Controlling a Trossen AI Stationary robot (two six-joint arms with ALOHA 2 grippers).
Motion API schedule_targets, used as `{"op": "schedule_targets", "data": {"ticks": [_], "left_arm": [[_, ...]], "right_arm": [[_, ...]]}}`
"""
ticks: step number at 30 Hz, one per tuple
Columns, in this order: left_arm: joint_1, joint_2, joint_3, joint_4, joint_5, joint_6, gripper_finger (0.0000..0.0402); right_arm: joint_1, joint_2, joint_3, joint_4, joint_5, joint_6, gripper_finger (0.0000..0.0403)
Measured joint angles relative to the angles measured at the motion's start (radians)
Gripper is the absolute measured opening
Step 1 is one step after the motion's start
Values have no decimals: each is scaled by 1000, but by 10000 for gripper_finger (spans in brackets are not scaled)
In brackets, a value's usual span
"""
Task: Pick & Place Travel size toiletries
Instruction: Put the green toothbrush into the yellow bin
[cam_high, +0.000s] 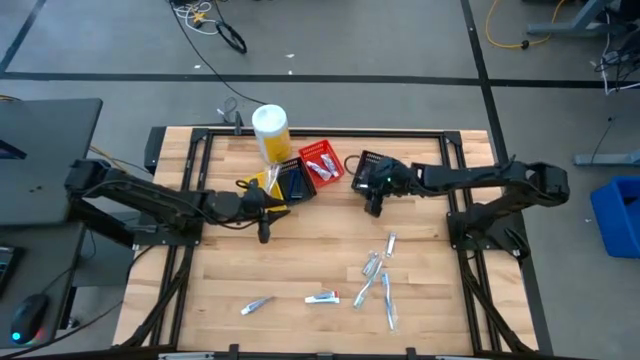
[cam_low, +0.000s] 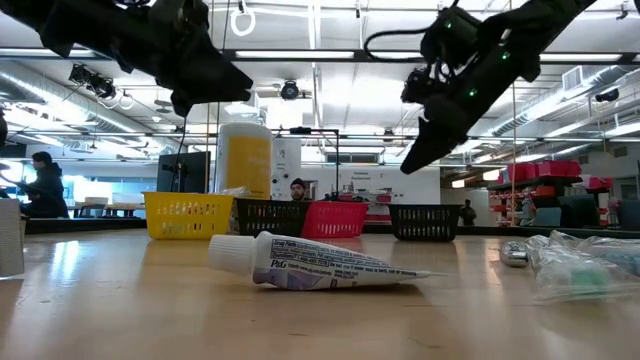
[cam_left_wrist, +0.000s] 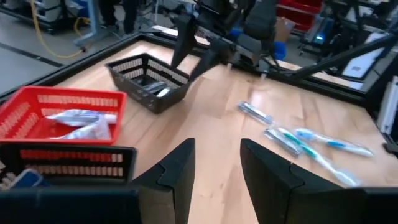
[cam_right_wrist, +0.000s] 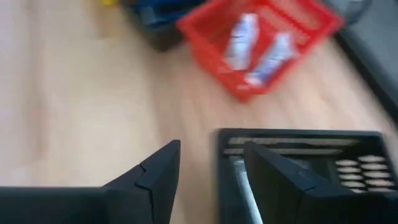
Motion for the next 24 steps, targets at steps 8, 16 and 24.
{"op": "schedule_targets", "data": {"ticks": [8, 16, 24], "left_arm": [[-38, 97, 0, 114, 2, 16, 137], [-38, 155, 0, 146, -19, -22, 137], [-38, 161, 0, 202, -16, -36, 137]], "right_arm": [[145, 0, 0, -2, -159, -2, 195], [323, 0, -3, -27, -378, -45, 181], [526, 0, -136, 158, -334, -58, 177]]}}
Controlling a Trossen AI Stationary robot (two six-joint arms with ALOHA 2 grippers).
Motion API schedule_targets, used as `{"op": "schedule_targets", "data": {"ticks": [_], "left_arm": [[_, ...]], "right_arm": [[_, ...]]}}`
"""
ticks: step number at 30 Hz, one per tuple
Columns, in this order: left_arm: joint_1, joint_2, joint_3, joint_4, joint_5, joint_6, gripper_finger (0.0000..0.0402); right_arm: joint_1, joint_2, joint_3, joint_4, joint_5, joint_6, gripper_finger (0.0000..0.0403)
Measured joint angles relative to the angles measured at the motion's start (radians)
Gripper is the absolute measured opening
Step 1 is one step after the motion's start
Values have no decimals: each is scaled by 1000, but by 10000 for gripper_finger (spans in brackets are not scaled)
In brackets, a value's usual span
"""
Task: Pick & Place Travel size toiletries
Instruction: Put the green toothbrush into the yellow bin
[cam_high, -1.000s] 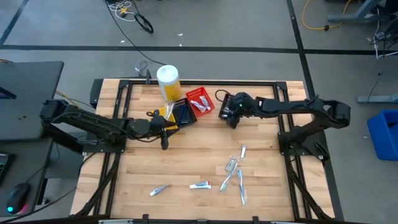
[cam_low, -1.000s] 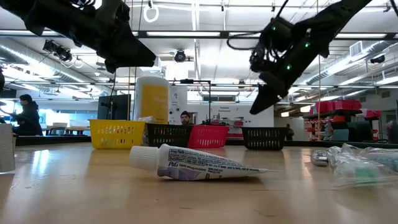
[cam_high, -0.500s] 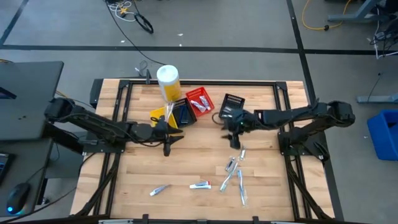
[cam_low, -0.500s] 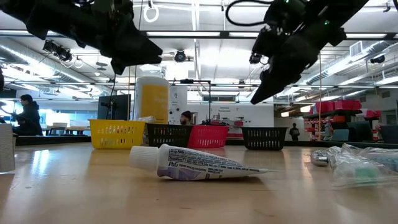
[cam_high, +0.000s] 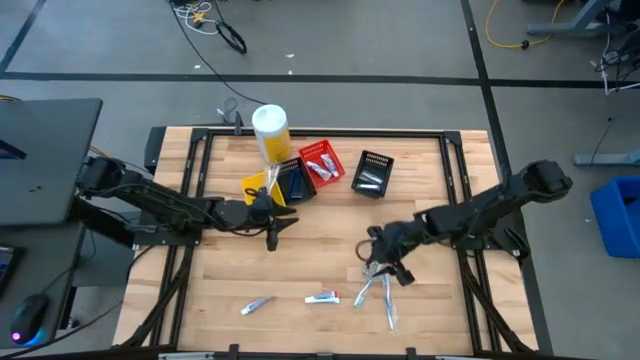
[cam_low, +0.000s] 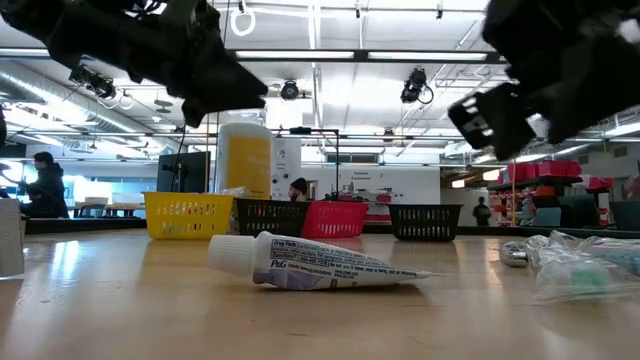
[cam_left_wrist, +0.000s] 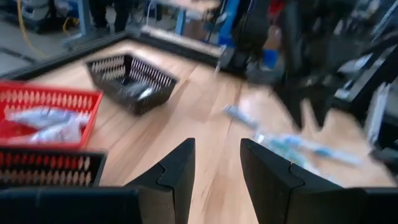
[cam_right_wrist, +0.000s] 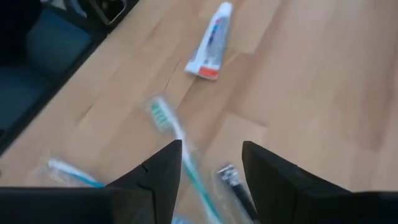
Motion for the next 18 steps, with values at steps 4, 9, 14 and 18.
{"op": "schedule_targets", "data": {"ticks": [4, 9, 14, 18], "left_arm": [[0, 0, 1, 56, 7, 21, 137], [0, 0, 1, 92, 8, 22, 137], [0, 0, 1, 114, 9, 22, 137], [0, 0, 1, 113, 9, 21, 137]], "right_arm": [[69, 0, -90, 115, 81, 16, 176], [116, 31, -141, 198, 117, 57, 176], [143, 125, -140, 248, 162, 57, 176], [141, 183, -140, 281, 187, 57, 172]]}}
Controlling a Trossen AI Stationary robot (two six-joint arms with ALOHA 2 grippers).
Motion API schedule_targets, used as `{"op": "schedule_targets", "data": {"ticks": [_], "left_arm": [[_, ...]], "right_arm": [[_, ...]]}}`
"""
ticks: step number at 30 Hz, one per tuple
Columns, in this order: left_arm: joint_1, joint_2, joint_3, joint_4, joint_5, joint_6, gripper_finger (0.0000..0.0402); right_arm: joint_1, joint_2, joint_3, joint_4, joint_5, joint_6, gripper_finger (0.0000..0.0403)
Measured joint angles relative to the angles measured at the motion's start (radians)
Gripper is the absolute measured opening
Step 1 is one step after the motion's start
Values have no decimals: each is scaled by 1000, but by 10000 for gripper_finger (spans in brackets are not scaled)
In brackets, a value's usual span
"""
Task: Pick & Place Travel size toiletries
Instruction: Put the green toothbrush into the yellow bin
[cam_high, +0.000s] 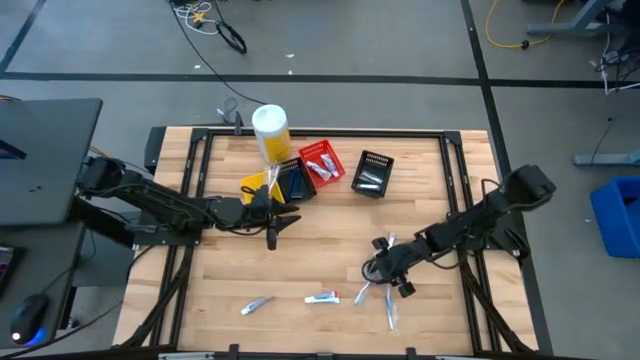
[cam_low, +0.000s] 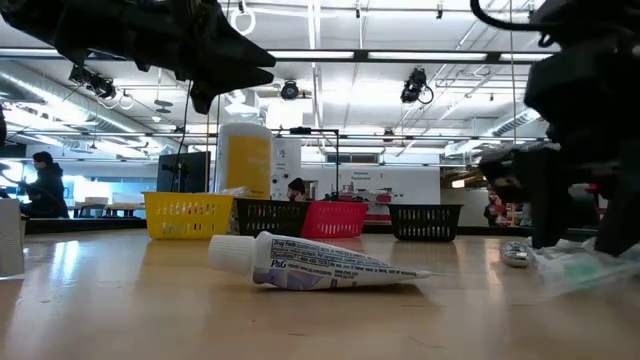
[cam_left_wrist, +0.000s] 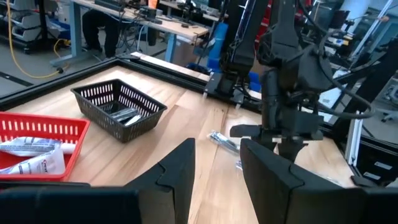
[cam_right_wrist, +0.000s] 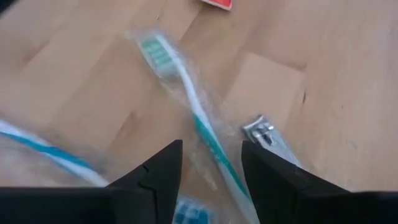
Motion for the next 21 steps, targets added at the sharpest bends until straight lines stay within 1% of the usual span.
{"op": "schedule_targets", "data": {"ticks": [4, 8, 16, 21], "left_arm": [[0, 0, 0, -1, 0, 0, 137], [0, 0, 0, -2, 0, 0, 137], [0, 0, 0, -2, 0, 0, 137], [0, 0, 0, -4, 0, 0, 137]], "right_arm": [[-6, 45, 1, 32, -2, 3, 163], [-6, 84, 5, 46, 0, -9, 145], [-7, 97, 2, 124, 0, -26, 78], [-7, 98, 0, 141, -4, -34, 51]]}}
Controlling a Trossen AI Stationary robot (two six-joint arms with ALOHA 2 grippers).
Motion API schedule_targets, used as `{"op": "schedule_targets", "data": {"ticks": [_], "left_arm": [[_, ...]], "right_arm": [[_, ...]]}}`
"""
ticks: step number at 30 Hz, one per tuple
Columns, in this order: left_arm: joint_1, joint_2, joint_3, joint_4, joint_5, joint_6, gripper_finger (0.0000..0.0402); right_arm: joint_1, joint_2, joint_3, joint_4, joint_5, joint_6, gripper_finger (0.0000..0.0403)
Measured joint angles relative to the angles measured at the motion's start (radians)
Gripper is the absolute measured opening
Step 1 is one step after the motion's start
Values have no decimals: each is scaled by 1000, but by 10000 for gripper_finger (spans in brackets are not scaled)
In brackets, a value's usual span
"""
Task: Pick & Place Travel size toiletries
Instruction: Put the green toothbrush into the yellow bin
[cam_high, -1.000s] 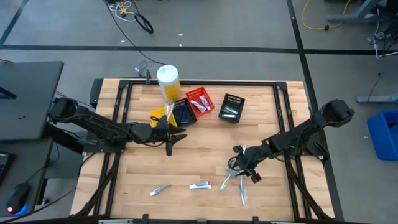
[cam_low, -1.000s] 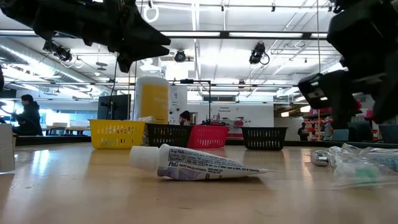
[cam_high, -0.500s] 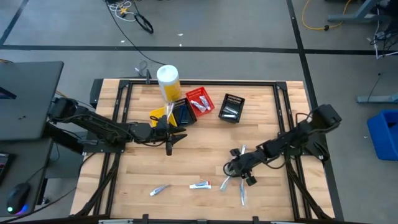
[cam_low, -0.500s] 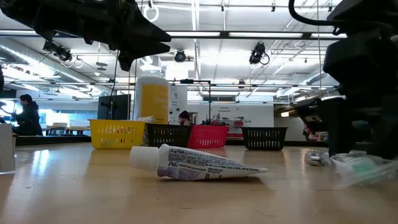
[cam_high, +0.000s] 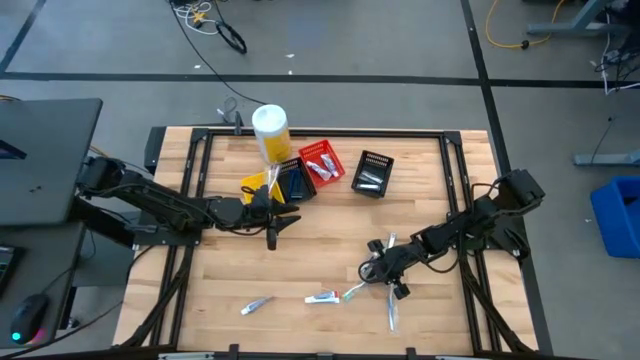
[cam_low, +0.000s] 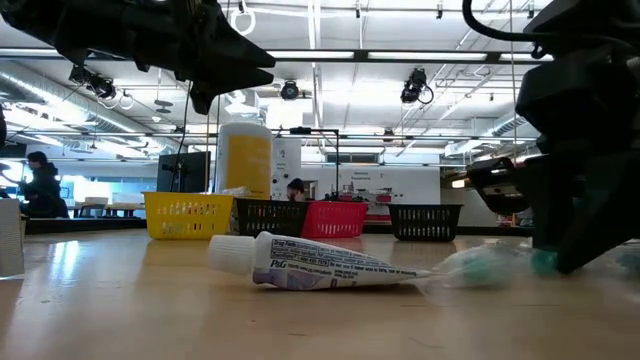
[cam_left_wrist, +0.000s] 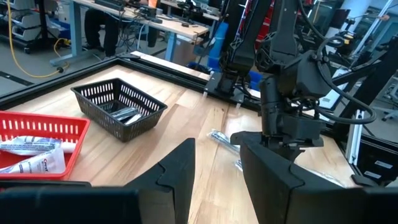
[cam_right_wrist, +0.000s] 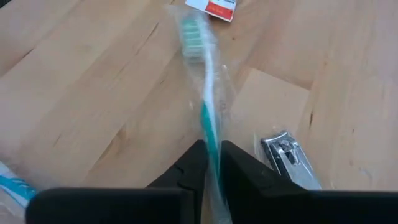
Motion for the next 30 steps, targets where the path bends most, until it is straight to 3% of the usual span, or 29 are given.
{"op": "schedule_targets", "data": {"ticks": [11, 16, 25, 30], "left_arm": [[0, 0, 0, 2, 0, 0, 137], [0, 0, 0, 1, 0, 19, 137], [0, 43, 2, 102, -2, 173, 137], [0, 102, 17, 261, 0, 321, 137]], "right_arm": [[-54, -127, 41, 9, -20, -74, 40], [-133, -250, 42, 29, 81, -175, 40], [-274, -347, 44, 485, 77, -141, 40], [-322, -331, 45, 547, 77, -39, 40]]}}
